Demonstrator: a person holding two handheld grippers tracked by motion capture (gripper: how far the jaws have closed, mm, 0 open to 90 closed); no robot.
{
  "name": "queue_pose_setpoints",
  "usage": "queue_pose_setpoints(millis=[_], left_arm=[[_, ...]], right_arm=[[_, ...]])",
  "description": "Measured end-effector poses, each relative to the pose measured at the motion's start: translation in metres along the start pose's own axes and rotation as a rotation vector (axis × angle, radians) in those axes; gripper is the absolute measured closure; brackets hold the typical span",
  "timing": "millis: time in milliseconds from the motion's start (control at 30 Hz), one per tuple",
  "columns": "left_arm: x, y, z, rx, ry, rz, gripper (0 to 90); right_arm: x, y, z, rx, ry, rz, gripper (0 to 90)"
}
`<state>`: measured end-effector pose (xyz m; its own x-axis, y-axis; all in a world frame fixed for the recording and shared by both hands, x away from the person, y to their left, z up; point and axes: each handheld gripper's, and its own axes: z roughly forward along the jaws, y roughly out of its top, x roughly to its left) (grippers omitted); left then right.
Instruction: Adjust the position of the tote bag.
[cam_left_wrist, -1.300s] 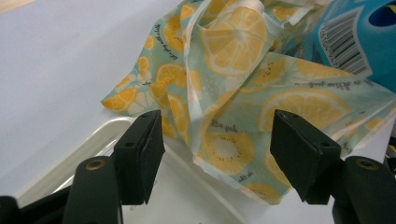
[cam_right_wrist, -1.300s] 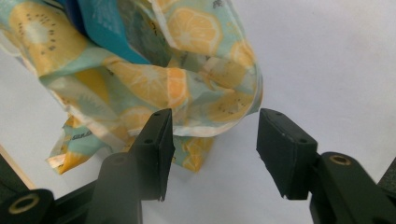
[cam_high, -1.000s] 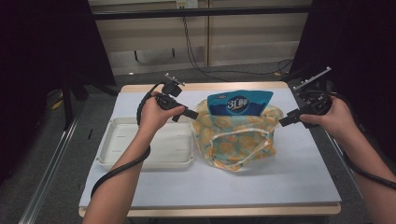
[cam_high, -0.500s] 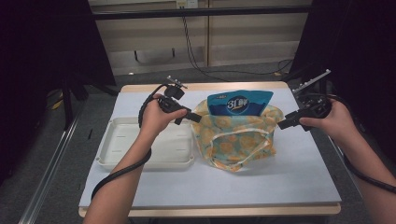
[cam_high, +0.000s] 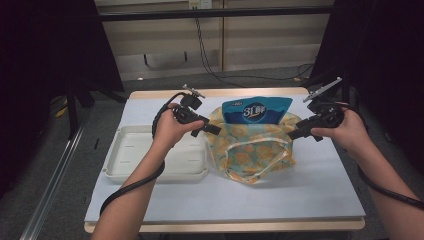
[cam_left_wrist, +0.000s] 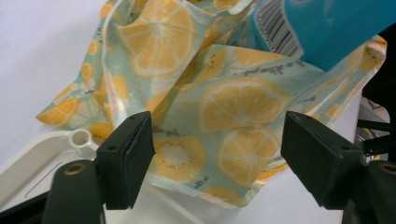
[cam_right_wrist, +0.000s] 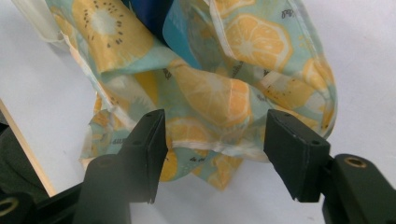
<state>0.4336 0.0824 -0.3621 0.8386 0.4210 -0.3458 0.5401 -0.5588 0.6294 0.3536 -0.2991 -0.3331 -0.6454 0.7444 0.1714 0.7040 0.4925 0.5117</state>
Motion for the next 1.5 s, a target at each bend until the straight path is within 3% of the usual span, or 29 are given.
queue_pose_setpoints(millis=[133,400,500,600,667,767,967,1033,1133,1433,1500], left_arm=[[-0.005,0.001,0.004,-0.01,-0.019,-0.009,21.7],[-0.011,0.006,0.01,-0.013,-0.042,0.066,28.1],[-0.012,0.006,0.013,-0.025,-0.048,0.066,32.2],[-0.012,0.007,0.014,-0.019,-0.045,0.087,40.6],[-0.013,0.007,0.016,-0.043,-0.071,0.076,50.7],[-0.015,0.008,0.016,-0.036,-0.098,0.093,67.7],[-0.019,0.006,0.013,-0.023,-0.129,0.099,84.9],[-0.019,0.004,0.011,-0.022,-0.14,0.098,88.9],[-0.019,-0.001,0.009,-0.036,-0.159,0.082,90.0],[-0.026,-0.016,0.006,-0.031,-0.157,0.105,90.0],[-0.028,-0.02,0.007,-0.035,-0.161,0.092,90.0]], right_arm=[[0.0,0.002,0.003,-0.006,0.007,-0.003,39.5],[0.001,0.006,0.012,-0.014,0.026,-0.028,39.0],[0.002,0.008,0.014,-0.009,0.027,-0.037,41.2],[0.003,0.01,0.016,-0.004,0.035,-0.05,47.0],[0.004,0.01,0.018,0.003,0.029,-0.059,55.8],[0.005,0.011,0.02,0.023,0.049,-0.066,66.5],[0.005,0.008,0.022,0.042,0.077,-0.061,88.7],[0.005,0.007,0.022,0.046,0.088,-0.059,89.9],[0.004,0.004,0.019,0.042,0.091,-0.052,90.0],[0.006,-0.01,0.022,0.033,0.109,-0.045,90.0],[0.004,-0.014,0.024,0.032,0.113,-0.031,90.0]])
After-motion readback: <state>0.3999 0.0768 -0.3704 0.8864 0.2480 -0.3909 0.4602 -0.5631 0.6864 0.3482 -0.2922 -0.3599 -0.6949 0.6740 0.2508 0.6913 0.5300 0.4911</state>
